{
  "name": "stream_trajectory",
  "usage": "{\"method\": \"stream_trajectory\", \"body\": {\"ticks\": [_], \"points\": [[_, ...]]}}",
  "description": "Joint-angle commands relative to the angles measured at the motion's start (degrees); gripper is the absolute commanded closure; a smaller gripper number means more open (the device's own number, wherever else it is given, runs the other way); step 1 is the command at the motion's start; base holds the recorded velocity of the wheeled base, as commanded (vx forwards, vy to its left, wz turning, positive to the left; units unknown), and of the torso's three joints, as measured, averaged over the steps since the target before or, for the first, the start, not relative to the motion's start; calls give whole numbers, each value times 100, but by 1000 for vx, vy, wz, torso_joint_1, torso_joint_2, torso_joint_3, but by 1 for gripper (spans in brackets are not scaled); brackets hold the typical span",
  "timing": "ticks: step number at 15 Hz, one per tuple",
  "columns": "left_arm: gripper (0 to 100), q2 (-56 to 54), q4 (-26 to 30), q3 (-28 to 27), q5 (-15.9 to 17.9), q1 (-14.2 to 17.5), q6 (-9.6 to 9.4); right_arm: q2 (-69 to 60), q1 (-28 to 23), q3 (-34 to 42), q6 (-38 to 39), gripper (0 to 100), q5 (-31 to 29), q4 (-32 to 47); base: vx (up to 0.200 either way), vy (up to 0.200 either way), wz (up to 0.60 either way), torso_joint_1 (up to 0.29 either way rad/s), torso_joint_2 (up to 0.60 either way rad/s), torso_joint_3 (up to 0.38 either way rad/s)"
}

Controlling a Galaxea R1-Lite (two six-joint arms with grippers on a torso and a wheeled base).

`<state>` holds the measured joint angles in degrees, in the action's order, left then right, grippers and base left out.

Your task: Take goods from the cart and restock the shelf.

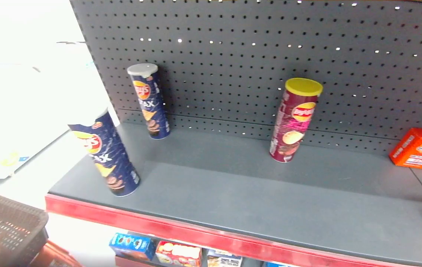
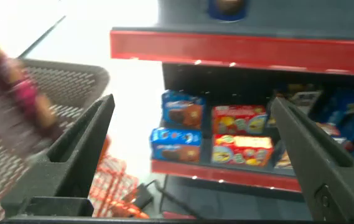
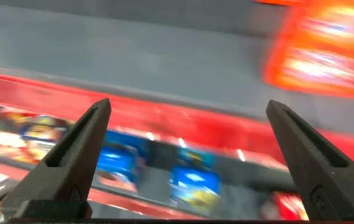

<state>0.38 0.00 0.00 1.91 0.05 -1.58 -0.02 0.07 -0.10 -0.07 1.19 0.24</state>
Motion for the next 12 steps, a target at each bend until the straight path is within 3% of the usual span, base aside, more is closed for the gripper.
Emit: {"method": "stream_trajectory", "body": {"ticks": [1, 3, 12], "points": [[0, -3, 0, 0, 2, 4, 0, 2, 1, 1, 7, 0, 4, 2, 0, 0, 600, 7, 2, 2], [0, -3, 0, 0, 2, 4, 0, 2, 1, 1, 16, 0, 4, 2, 0, 0, 600, 5, 5, 5], [0, -3, 0, -9, 11, 4, -26, 2, 1, 1, 16, 0, 4, 2, 0, 0, 0, 0, 0, 0]]}}
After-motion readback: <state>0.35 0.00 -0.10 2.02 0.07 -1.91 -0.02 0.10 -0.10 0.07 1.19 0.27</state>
